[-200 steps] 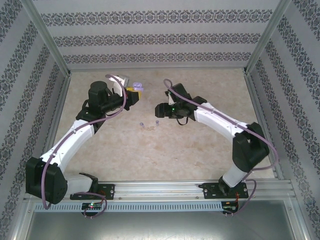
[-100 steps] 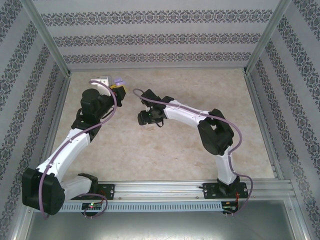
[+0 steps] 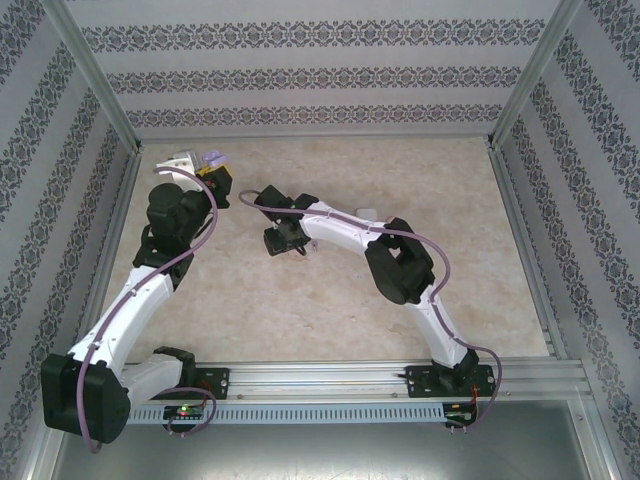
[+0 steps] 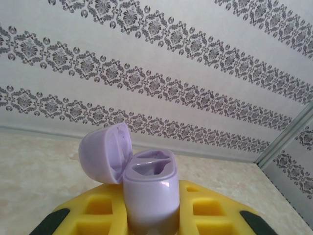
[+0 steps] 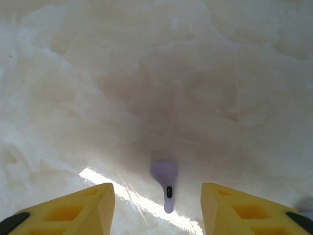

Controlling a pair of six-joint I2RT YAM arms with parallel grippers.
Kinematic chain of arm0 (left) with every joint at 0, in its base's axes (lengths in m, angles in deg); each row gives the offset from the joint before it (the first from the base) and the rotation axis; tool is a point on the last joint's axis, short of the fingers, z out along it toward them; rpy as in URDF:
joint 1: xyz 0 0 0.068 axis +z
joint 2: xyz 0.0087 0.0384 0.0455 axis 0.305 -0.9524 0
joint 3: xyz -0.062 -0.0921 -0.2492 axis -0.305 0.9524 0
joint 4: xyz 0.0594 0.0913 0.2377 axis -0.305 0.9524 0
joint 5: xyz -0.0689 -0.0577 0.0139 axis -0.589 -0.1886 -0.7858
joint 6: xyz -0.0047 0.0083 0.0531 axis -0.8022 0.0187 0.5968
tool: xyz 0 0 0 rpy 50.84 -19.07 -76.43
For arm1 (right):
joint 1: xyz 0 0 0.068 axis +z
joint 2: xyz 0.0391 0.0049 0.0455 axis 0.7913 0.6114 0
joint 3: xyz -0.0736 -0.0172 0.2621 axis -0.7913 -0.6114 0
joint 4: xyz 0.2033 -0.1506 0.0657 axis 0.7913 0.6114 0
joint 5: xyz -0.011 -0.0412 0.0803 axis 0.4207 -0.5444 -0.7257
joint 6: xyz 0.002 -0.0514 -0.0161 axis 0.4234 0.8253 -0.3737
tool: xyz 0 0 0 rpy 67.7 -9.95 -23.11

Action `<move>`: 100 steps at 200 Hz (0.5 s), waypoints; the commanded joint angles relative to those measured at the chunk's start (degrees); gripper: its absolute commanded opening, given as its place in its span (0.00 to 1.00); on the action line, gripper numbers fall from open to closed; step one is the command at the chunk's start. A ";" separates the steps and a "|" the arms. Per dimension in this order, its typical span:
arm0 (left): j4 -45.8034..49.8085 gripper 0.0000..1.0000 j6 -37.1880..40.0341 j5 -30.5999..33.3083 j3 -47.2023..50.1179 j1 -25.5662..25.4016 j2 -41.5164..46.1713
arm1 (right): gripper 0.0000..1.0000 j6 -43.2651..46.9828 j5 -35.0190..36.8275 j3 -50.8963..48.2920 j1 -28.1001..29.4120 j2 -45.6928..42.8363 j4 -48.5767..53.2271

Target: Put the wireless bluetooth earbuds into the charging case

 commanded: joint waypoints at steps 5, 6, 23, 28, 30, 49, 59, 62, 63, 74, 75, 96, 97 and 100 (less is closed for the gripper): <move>-3.81 0.00 -1.56 0.89 0.90 1.15 1.76 | 0.49 1.27 3.41 3.48 0.55 2.95 3.74; -3.80 0.00 -1.56 0.85 0.86 1.20 1.78 | 0.49 1.27 3.42 3.53 0.55 2.99 3.79; -3.75 0.00 -1.65 0.67 1.00 1.46 1.78 | 0.47 1.38 3.30 4.55 0.55 4.02 4.18; -3.79 0.00 -1.73 0.69 1.06 1.52 1.72 | 0.47 1.41 3.31 4.85 0.55 4.32 4.30; -3.88 0.00 -1.80 0.67 1.08 1.52 1.73 | 0.47 1.37 3.29 4.88 0.55 4.46 4.35; -4.42 0.00 -2.00 0.27 1.33 1.72 1.54 | 0.45 1.38 3.08 5.81 0.55 5.35 4.70; -4.49 0.00 -2.10 0.18 1.35 1.71 1.45 | 0.44 1.51 3.15 6.16 0.55 5.71 4.80; -4.52 0.00 -2.09 0.07 1.33 1.73 1.44 | 0.44 1.52 3.16 6.24 0.55 5.80 4.83; -4.55 0.00 -2.09 0.04 1.34 1.71 1.44 | 0.44 1.48 3.16 6.22 0.55 5.82 4.82; -4.52 0.00 -2.21 -0.03 1.31 1.85 1.22 | 0.43 1.51 3.23 6.53 0.55 6.11 4.91; -4.51 0.00 -2.20 -0.01 1.33 1.82 1.20 | 0.43 1.48 3.20 6.55 0.55 6.15 4.94; -4.85 0.00 -2.35 -0.23 1.50 1.93 1.02 | 0.42 1.49 3.24 7.07 0.54 6.72 5.06; -4.85 0.00 -2.35 -0.24 1.51 1.94 1.05 | 0.42 1.42 3.24 7.08 0.55 6.72 5.11; -4.84 0.00 -2.36 -0.17 1.50 1.89 1.05 | 0.42 1.36 3.26 7.14 0.55 6.79 5.07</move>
